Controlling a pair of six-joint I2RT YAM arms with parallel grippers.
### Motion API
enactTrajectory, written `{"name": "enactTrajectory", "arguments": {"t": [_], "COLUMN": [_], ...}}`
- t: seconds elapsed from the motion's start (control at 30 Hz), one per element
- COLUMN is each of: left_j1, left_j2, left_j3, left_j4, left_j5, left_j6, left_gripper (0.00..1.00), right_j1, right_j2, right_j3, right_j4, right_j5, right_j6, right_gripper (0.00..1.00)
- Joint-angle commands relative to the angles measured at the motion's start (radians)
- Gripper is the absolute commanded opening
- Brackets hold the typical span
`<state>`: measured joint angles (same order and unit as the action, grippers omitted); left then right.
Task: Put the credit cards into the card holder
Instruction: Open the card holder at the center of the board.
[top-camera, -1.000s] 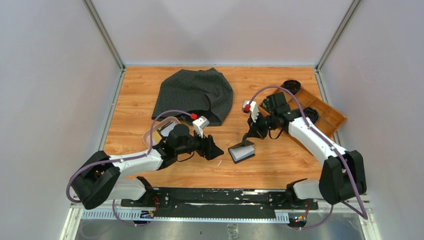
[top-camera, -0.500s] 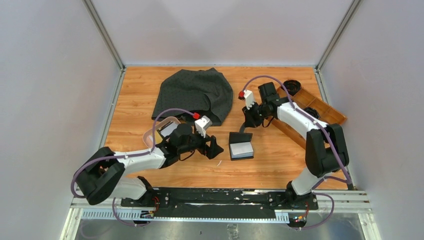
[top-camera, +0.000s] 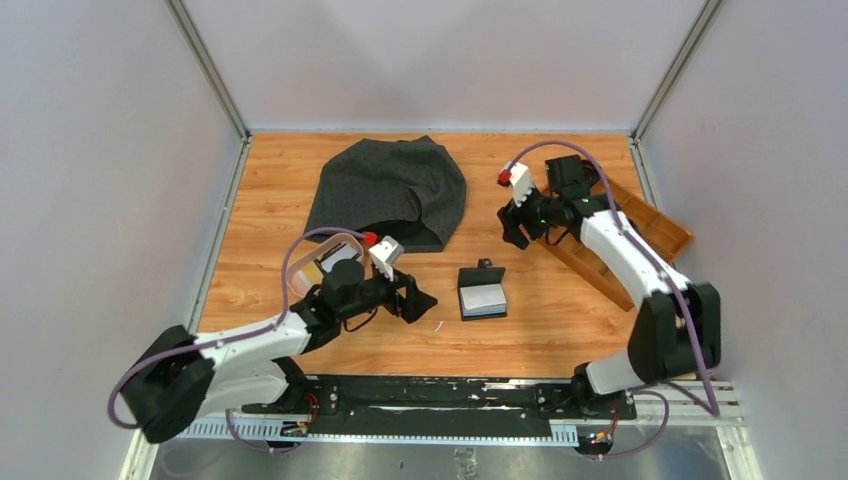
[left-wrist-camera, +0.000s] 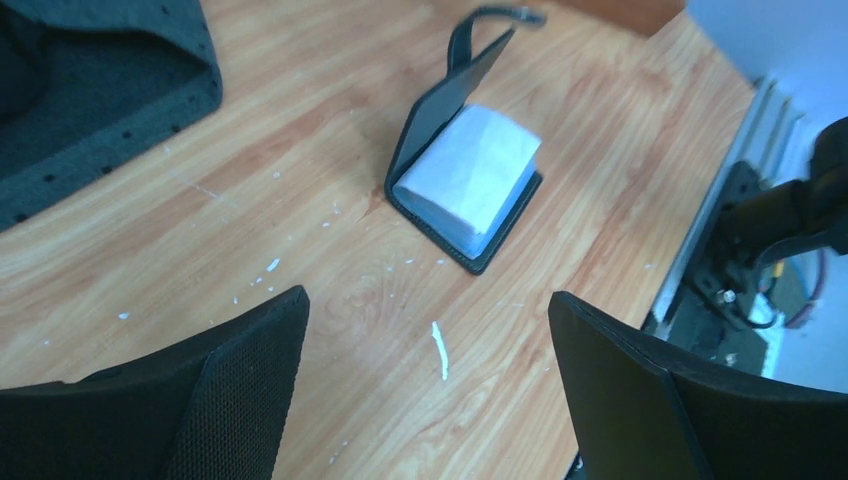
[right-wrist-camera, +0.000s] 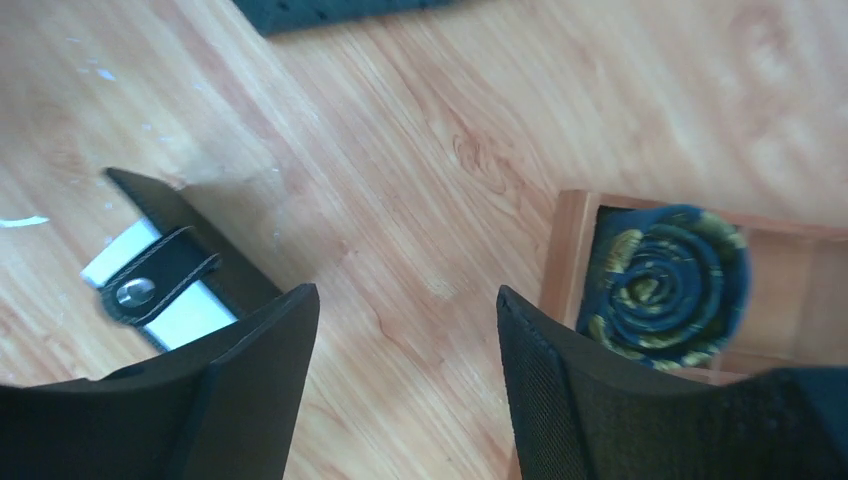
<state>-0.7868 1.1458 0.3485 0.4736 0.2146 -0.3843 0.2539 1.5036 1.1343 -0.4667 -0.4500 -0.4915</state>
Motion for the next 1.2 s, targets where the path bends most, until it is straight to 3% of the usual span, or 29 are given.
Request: {"name": "enactTrajectory", "arguments": {"t": [0.0, 0.1, 0.23, 0.3, 0.5, 0.67, 0.93, 1.03, 1.17], "left_j1": [-0.002, 0.0, 0.007, 0.013, 0.018, 0.018, 0.017, 0.017, 0.017], "left_j2": [-0.204, -0.354, -0.51, -0.565, -0.587, -0.568, -0.544, -0.519, -0.489], "left_j3": [-0.073, -0.121, -0.176, -0.192, -0.21, -0.218, -0.246, -0.254, -0.256], "left_j4": [0.019, 0.017, 0.006, -0.007, -0.046, -0.046, -0.044, -0.044, -0.044], "left_j5": [-0.094, -0.135, -0.173, -0.164, -0.13, -0.123, -0.123, -0.12, -0.107], "left_j6": [-0.061, -0.113, -0.197, -0.221, -0.251, -0.26, -0.27, -0.277, -0.296], "left_gripper": [0.94, 1.0, 1.0, 1.0, 1.0, 1.0, 1.0, 1.0, 1.0], "right_j1": [-0.011, -0.011, 0.003, 0.044, 0.252, 0.329, 0.337, 0.337, 0.341], "right_j2": [-0.198, -0.283, -0.273, -0.24, -0.164, -0.106, -0.09, -0.065, -0.013], "right_j3": [-0.074, -0.119, -0.133, -0.149, -0.218, -0.247, -0.258, -0.243, -0.217], "right_j4": [-0.053, -0.132, -0.433, -0.51, -0.51, -0.319, -0.014, -0.018, -0.094], "right_j5": [-0.174, -0.404, -0.689, -0.688, -0.508, -0.338, 0.017, 0.0, -0.072], "right_j6": [-0.219, -0.385, -0.728, -0.806, -0.822, -0.625, -0.364, -0.362, -0.409], "right_gripper": [0.7, 0.69, 0.67, 0.62, 0.29, 0.15, 0.26, 0.46, 0.61]}}
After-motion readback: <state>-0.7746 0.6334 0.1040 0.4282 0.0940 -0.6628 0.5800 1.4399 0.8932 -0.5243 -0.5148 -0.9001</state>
